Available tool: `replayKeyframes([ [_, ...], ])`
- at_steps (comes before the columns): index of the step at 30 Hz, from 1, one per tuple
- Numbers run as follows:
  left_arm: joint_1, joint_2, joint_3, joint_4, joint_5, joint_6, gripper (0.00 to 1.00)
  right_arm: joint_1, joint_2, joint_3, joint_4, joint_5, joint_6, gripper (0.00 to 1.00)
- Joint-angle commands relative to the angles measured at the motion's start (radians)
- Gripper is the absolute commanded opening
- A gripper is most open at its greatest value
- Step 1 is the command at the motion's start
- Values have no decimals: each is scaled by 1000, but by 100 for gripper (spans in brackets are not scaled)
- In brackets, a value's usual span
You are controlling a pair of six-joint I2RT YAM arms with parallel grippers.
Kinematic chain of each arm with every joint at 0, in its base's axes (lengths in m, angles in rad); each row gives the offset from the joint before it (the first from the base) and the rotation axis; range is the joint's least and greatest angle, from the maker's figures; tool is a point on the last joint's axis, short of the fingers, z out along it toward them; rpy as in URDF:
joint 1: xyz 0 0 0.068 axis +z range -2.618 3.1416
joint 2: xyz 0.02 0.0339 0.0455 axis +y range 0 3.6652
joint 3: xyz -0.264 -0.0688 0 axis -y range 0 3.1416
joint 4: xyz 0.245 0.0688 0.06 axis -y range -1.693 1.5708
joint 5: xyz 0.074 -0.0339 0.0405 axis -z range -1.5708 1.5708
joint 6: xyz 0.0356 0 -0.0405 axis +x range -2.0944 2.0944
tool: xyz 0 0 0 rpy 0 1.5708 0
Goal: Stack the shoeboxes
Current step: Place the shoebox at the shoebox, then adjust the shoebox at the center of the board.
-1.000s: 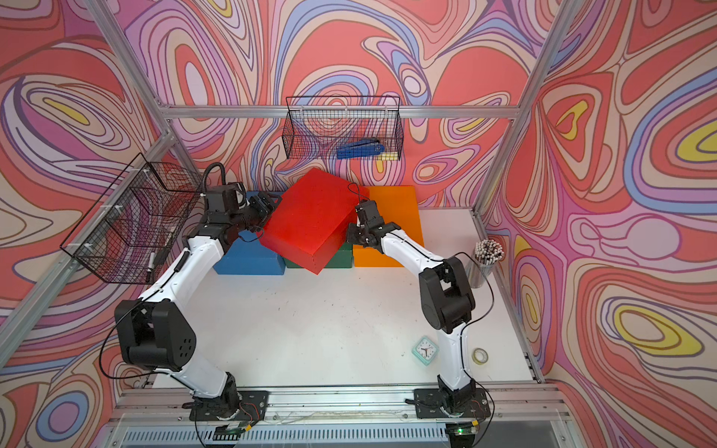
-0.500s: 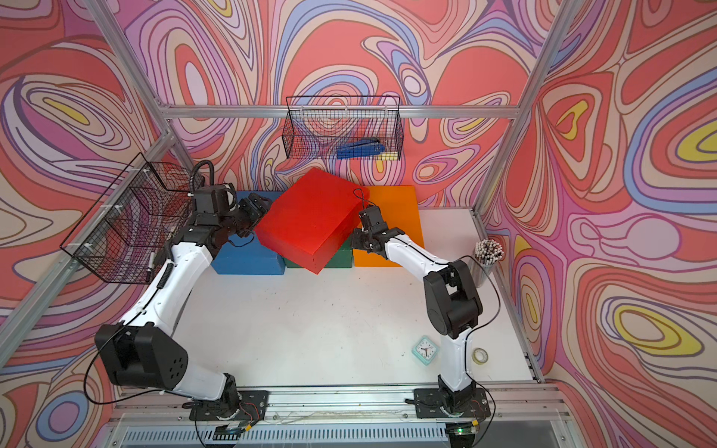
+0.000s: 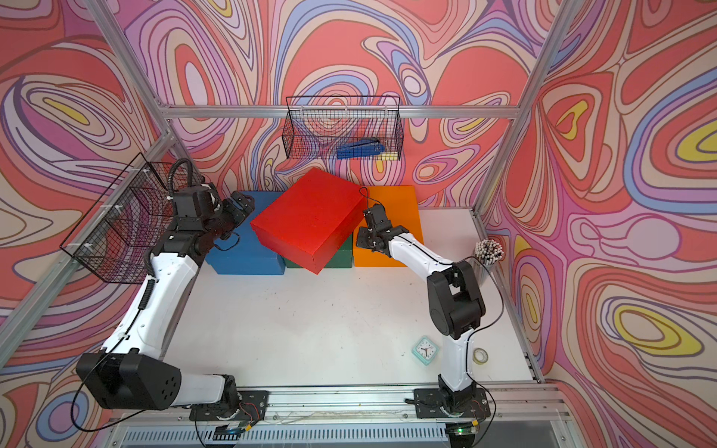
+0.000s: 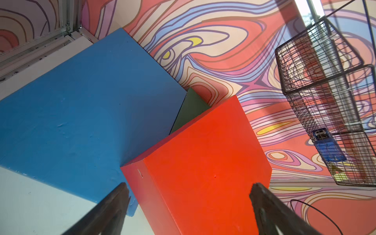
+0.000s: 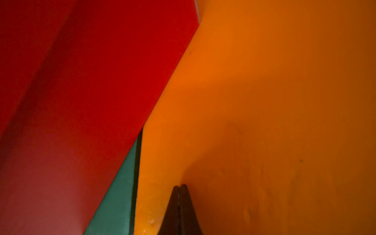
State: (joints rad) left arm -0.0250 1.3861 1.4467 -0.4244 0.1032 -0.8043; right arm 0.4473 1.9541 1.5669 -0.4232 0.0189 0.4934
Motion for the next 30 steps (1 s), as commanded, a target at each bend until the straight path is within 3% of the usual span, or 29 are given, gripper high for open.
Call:
replayKeyframes([
  [1, 8, 0, 9, -27, -18, 4, 97, 44, -16, 19, -41, -16, -38, 0],
  [6, 10, 7, 11, -33, 0, -6, 100, 67, 20, 48, -43, -34, -21, 0],
  [14, 20, -11, -2, -44, -6, 4, 100, 61, 82, 79, -161, 147, 17, 0],
  [21, 26, -19, -9, -38, 2, -3, 100, 45, 109, 69, -210, 195, 38, 0],
  [25, 28, -18, -2, -50, -1, 2, 100, 43, 62, 15, -109, 116, 6, 0],
  [30, 30, -16, -8, -44, 4, -6, 100, 47, 93, 61, -59, -38, -12, 0],
])
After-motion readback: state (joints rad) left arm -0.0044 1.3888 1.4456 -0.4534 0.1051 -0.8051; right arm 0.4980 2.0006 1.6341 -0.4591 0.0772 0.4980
